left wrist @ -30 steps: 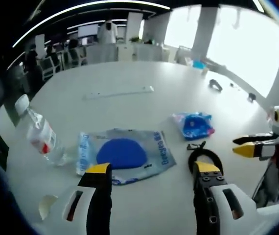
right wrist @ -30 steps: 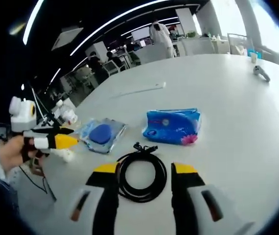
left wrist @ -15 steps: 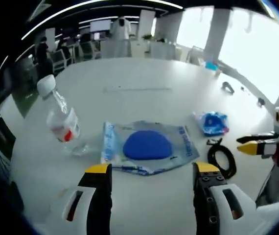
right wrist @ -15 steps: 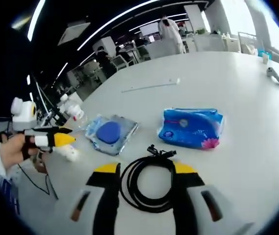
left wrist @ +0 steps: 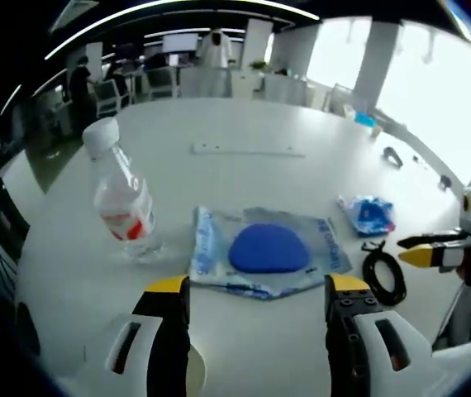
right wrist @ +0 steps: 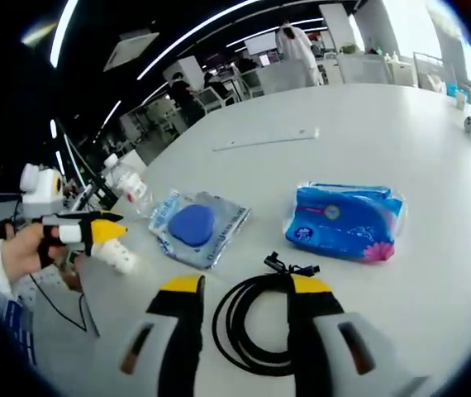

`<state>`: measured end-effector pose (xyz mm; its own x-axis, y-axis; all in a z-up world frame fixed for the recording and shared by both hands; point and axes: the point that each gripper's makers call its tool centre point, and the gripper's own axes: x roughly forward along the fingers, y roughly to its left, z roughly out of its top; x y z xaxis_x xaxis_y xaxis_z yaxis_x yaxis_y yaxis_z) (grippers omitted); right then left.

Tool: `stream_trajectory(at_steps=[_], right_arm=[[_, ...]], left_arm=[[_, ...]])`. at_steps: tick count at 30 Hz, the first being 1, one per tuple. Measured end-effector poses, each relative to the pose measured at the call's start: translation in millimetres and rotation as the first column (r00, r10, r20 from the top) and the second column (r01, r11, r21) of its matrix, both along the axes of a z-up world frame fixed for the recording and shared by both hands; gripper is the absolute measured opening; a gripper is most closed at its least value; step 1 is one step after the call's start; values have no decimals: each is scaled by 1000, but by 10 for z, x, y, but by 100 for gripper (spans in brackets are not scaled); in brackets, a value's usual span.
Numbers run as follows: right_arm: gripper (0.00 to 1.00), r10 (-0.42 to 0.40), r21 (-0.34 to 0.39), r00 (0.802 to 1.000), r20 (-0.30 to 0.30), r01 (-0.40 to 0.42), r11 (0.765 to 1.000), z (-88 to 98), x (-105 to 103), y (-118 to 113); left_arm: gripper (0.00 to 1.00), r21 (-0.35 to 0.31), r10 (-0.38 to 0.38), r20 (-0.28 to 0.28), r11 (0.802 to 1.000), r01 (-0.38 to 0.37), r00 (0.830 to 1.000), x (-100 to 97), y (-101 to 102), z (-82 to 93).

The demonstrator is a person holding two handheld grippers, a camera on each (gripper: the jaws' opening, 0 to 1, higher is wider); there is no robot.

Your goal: Arrange the tabletop items into an orderly group along one side of the table until the central work area is clear of visible clutter.

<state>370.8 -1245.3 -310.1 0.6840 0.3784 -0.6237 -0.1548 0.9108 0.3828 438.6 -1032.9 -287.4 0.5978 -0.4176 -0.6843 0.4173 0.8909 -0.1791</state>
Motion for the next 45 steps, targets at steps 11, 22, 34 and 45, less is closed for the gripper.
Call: stream_trajectory(at_steps=[11,22,34,45], right_arm=[[34,14,11,1000,-2,-14,1000,10,55,124],[34,5,32,1000,0,-5,999,51,200,275],[29,41,64,999,-23,-40,997,-19,381,465],[26,60,60,995,-82,-56,997,-261,406,641]], left_arm=[[59,-17,-23,-27,1000,22,999,225,81,-50],[60,0,-55,-114,998,55,992,358,47,-243],[56,80,-35,-188,996,51,981,456,149,-465],[48,134,14,-242,991,20,970,462,201,-624]])
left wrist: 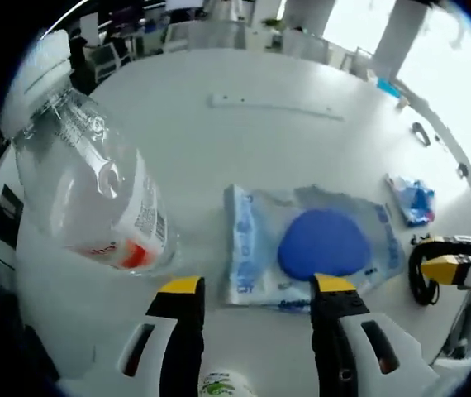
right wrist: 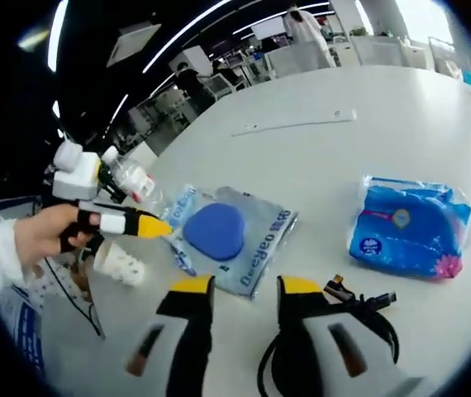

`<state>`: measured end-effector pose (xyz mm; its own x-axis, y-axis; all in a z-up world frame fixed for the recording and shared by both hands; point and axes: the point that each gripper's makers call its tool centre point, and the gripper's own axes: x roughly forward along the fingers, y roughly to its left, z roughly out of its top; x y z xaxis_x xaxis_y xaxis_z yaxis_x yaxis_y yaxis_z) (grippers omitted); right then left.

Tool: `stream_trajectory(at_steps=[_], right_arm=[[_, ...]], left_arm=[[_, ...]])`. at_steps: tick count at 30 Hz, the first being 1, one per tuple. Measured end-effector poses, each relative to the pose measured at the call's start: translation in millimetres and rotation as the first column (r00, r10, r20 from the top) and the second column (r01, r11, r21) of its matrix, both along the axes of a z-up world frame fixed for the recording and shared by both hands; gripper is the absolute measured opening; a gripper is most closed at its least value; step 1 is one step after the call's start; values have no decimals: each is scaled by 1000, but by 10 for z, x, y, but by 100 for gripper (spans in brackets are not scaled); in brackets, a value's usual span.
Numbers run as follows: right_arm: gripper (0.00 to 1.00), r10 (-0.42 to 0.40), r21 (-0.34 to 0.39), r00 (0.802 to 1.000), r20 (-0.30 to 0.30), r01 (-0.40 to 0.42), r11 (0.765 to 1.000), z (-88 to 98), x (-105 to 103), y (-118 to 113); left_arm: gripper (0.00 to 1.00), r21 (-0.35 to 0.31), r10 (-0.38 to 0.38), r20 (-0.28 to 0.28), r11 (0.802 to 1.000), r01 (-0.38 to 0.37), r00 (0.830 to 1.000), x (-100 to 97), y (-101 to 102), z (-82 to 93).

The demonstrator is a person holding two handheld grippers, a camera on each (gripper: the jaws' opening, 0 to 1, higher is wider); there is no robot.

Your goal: Arrange the tabletop items into an orderly group along one side of the table until the central work area is clear of visible clutter.

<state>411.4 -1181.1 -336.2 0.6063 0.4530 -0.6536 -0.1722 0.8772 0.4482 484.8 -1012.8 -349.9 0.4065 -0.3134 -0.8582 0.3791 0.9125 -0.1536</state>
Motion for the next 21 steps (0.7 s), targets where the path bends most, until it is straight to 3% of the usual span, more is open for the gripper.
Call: stream_trajectory(at_steps=[2,6,13,16,21], right_arm=[[25,-3,2,1000,1,3,1000,-5,11,29],[24,16,9,1000,-17,-16,1000,-62,11,110],[22,-5,25,999,-46,6,1000,-158,1,100],[19,-1,17,998,-59,2,1000,-194,-17,100],[4,-3,37,998,-66,6,999,-207,3,110]], left_arm=[[47,-11,5,-8,1000,-5,1000,-3,-14,-12],[44,39,15,-20,999,-14,1000,34,51,-63],[39,56,13,-32,998,-11,999,57,64,-107],[38,66,59,-52,996,-55,997,42,94,-129],[25,64,95,-61,994,-91,994,46,113,-131]])
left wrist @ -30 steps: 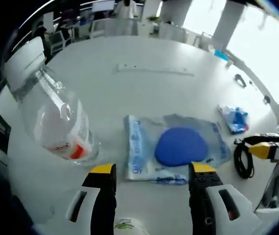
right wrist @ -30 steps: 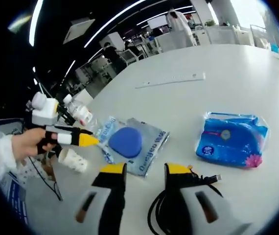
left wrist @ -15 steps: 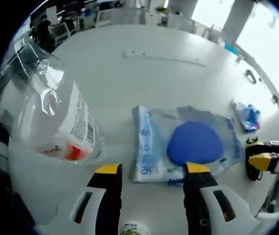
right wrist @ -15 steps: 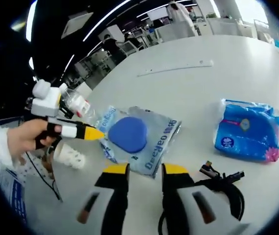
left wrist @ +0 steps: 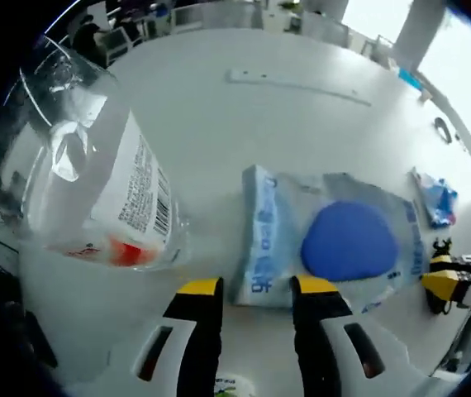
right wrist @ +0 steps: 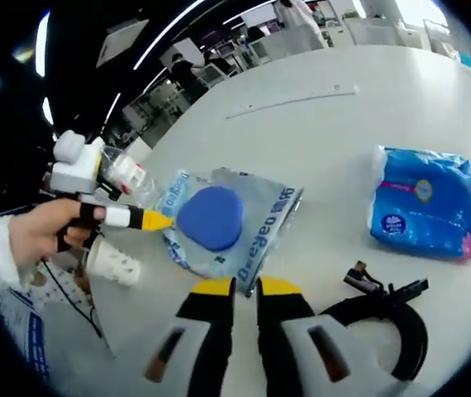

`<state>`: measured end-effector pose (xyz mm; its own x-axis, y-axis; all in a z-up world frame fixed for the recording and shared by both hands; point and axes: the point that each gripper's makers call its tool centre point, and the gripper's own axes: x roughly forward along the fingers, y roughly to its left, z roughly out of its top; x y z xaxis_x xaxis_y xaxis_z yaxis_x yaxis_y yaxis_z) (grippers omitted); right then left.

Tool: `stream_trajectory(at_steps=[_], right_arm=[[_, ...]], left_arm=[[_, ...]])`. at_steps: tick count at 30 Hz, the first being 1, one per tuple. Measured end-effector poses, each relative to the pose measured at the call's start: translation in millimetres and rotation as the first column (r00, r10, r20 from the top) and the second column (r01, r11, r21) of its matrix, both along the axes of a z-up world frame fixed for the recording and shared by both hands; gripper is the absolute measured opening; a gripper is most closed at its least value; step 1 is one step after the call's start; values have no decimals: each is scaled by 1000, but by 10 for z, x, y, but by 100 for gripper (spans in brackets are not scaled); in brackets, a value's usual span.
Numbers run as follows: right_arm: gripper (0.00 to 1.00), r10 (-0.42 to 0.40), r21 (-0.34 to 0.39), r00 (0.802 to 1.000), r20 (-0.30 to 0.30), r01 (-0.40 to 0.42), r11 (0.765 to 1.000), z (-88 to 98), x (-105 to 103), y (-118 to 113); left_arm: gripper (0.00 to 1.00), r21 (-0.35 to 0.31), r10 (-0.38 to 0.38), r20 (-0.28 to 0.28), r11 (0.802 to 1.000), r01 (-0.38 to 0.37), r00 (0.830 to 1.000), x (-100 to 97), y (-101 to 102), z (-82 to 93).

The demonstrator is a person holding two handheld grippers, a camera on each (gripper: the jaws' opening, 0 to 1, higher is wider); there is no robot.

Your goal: Arrange the tabletop items into an orderly group along one side of the table until the central work area is clear of visible clutter.

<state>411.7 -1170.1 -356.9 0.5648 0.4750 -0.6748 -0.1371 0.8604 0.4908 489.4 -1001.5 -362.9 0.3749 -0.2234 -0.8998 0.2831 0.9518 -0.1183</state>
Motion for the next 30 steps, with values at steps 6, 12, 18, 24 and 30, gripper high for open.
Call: stream_trajectory(at_steps=[6,12,18,24,30], right_arm=[[2,-15,-2,1000,-2,15,1000,16,47,-29],[0,-5,-38,998,57,7,999,142,150,-66],[0,-4,-58,994,105,10,998,290,263,-162],[0,-8,-79,991,137,19,997,403,324,-324],[0,-7,-113,988,155,25,993,448,342,-508]], left_arm=[[7,25,-8,-10,1000,8,1000,-7,22,6],[0,19,-17,8,1000,17,1000,-11,38,80],[0,1,-27,64,1000,27,998,28,-32,239],[0,-14,-37,114,999,39,993,72,-166,367],[0,-41,-41,159,998,48,986,84,-342,479]])
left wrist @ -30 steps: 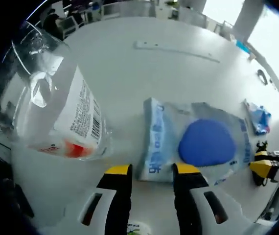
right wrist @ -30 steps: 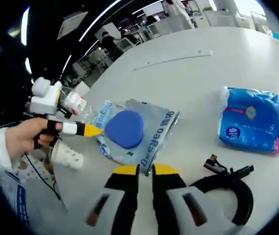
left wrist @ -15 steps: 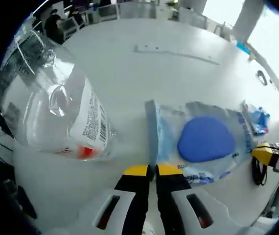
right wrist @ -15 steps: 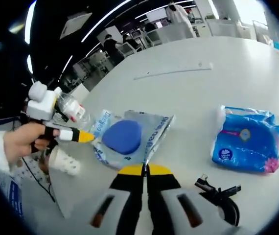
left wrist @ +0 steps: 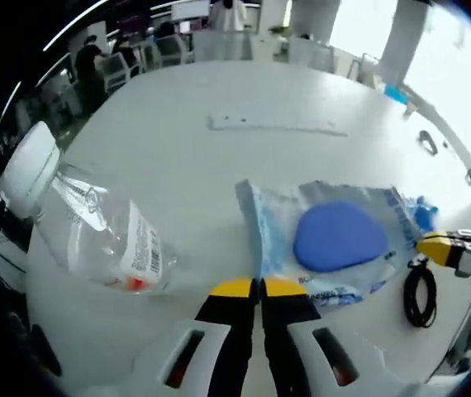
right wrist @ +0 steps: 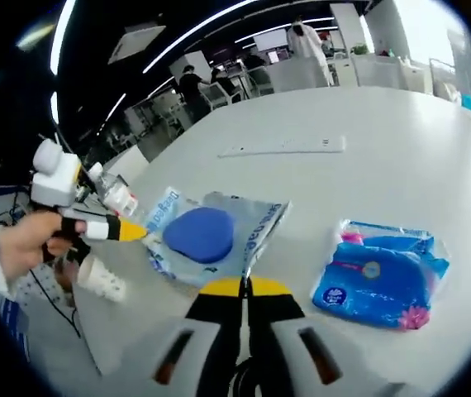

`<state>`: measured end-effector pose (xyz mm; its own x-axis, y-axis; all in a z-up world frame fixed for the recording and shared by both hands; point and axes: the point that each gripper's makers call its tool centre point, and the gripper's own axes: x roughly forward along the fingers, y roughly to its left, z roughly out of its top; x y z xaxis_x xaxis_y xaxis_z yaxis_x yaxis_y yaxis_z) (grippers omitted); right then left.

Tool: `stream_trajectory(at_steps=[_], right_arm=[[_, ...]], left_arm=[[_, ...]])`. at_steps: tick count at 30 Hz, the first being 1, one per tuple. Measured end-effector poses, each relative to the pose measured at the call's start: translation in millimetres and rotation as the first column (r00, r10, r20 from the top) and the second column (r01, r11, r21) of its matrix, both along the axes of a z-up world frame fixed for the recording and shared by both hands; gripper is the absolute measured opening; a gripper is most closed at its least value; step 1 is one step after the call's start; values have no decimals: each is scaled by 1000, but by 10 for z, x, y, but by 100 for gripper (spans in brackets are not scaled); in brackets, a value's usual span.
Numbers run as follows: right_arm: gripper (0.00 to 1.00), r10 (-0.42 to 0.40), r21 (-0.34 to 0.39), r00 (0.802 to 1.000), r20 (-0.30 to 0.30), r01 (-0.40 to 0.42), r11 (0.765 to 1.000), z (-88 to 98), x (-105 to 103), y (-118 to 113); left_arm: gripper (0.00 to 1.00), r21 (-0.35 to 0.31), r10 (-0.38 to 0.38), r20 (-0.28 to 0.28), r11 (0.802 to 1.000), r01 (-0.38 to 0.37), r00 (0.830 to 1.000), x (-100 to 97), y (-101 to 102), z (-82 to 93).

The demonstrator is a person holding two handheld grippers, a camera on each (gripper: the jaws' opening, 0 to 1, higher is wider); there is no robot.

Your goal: Arrange the tabletop items into an orderly group along one side of the table until the central work area is clear of visible clutter.

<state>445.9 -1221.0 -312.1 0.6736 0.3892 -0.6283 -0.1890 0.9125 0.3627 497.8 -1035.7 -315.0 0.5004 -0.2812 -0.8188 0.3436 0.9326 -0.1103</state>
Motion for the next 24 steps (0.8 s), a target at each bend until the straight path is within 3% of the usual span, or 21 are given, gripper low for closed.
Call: stream_trajectory(at_steps=[5,15,24], right_arm=[[0,-25,1,1000,4,25,1000,21,10,-137],[0,-13,-19,1000,-9,13,1000,-89,-1,-215],[0,-25,-7,999,-45,25,1000,-255,-61,-246]], left_arm=[[0,-28,-5,-8,1000,5,1000,-45,-95,-12],[0,-16,-16,-4,1000,16,1000,-68,-186,-47],[0,3,-35,-26,999,35,999,-99,-193,-272]])
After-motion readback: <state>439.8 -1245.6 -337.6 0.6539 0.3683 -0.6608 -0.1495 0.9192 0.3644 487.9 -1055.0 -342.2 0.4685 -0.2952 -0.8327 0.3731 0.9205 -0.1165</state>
